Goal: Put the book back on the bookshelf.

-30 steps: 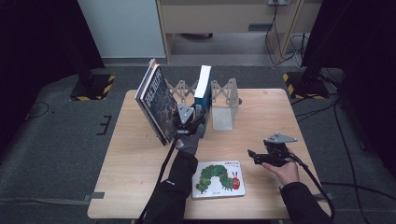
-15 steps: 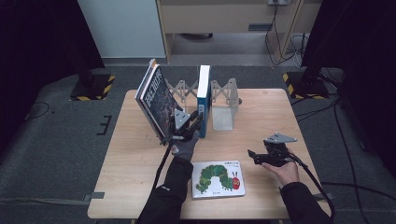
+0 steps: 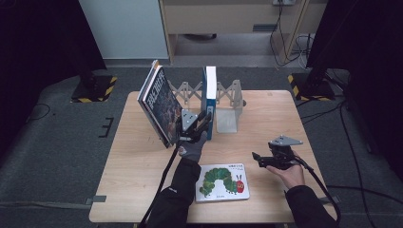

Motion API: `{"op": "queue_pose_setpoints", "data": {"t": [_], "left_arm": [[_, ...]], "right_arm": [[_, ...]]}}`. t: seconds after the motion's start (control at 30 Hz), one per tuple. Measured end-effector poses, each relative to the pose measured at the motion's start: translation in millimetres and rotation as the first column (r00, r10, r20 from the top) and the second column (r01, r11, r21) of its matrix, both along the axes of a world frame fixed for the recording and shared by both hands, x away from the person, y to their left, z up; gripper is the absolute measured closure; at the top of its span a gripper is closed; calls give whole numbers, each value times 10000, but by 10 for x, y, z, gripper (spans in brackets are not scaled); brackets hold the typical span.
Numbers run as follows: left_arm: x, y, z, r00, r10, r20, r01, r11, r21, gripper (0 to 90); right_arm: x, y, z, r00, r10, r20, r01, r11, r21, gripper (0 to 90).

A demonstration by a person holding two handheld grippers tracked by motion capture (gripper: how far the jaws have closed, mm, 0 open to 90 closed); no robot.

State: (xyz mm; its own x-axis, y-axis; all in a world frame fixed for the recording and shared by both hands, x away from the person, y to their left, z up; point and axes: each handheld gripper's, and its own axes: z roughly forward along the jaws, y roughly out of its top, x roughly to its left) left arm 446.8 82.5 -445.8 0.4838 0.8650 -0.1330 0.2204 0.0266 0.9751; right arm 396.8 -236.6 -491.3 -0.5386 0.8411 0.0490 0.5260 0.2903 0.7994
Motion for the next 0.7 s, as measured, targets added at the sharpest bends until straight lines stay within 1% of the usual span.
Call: {"op": "queue_pose_setpoints", "data": {"t": [0.03, 0.17, 0.23, 0.3, 0.4, 0.5, 0.7], "left_arm": [[6, -6, -2, 10000, -17, -28, 17, 9999, -100, 697], [19, -33, -6, 10000, -31, -36, 31, 9999, -151, 698], [24, -45, -1, 10000, -53, -51, 53, 9999, -102, 696], [23, -49, 8, 10000, -34, -40, 35, 10000, 34, 690], [24, -37, 10, 10000, 30, -6, -30, 10000, 11, 664], [22, -19, 18, 10000, 55, 20, -55, 9999, 135, 631], [4, 37, 52, 10000, -66, 17, 65, 9996, 257, 605]], "right_arm": [[0, -1, 1, 10000, 3, -3, -3, 10000, 7, 172], [-1, 2, -2, 10000, 16, -18, -16, 10000, -15, 172], [1, -1, -1, 10000, 22, 13, -22, 10000, -4, 172], [0, -2, 2, 10000, 0, 23, 0, 10000, 21, 172], [0, -4, 6, 10000, 28, 49, -28, 10000, 34, 172], [1, -4, 6, 10000, 13, 50, -13, 10000, 50, 172], [-1, -3, 8, 10000, 20, 44, -20, 10000, 58, 172]]}}
